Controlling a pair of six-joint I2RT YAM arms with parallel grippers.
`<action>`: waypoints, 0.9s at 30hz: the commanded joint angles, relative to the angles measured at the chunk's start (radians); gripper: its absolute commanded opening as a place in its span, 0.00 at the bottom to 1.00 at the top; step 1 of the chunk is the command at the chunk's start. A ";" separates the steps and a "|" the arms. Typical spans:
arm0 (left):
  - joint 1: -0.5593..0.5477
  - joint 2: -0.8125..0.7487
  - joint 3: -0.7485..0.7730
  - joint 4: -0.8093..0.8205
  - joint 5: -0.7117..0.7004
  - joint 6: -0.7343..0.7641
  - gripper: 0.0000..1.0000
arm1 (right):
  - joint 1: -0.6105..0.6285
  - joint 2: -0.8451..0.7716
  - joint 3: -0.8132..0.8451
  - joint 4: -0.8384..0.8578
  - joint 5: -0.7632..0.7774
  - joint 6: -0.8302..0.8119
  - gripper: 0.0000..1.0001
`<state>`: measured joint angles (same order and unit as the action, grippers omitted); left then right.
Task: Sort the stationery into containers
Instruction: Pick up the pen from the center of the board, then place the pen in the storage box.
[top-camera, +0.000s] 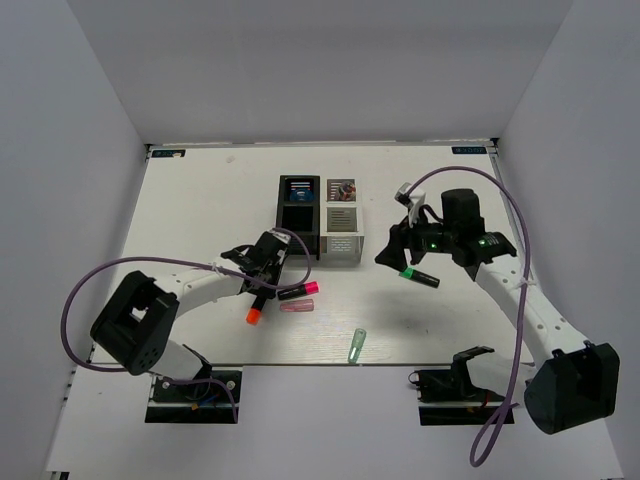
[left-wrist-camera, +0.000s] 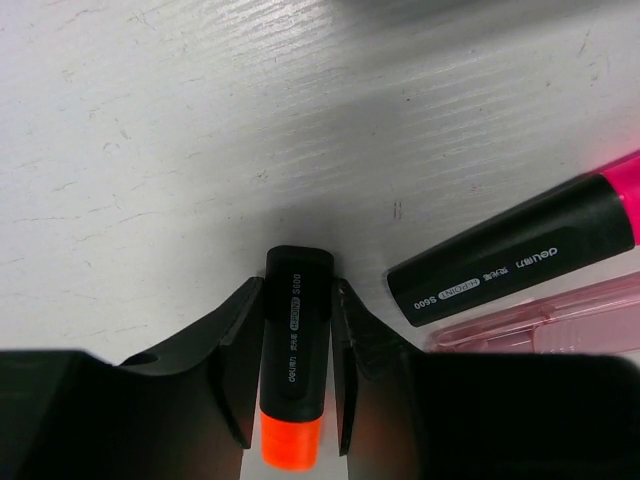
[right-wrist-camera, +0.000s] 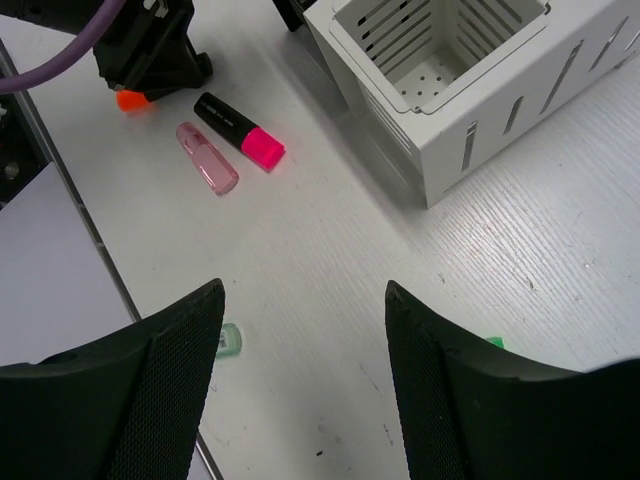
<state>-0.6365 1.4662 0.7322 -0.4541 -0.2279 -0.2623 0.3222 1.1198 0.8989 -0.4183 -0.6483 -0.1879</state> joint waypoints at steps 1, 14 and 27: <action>0.006 0.023 -0.033 0.002 0.001 -0.008 0.09 | -0.020 -0.029 -0.009 0.030 -0.046 0.016 0.68; -0.038 -0.342 0.273 -0.287 0.082 -0.071 0.00 | -0.057 -0.018 -0.005 -0.010 -0.151 -0.016 0.29; -0.049 -0.158 0.306 0.561 0.088 0.075 0.00 | -0.060 0.014 -0.052 0.044 -0.166 -0.059 0.59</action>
<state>-0.6762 1.2621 1.0637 -0.2344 -0.1562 -0.2428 0.2687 1.1351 0.8597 -0.4107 -0.7864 -0.2218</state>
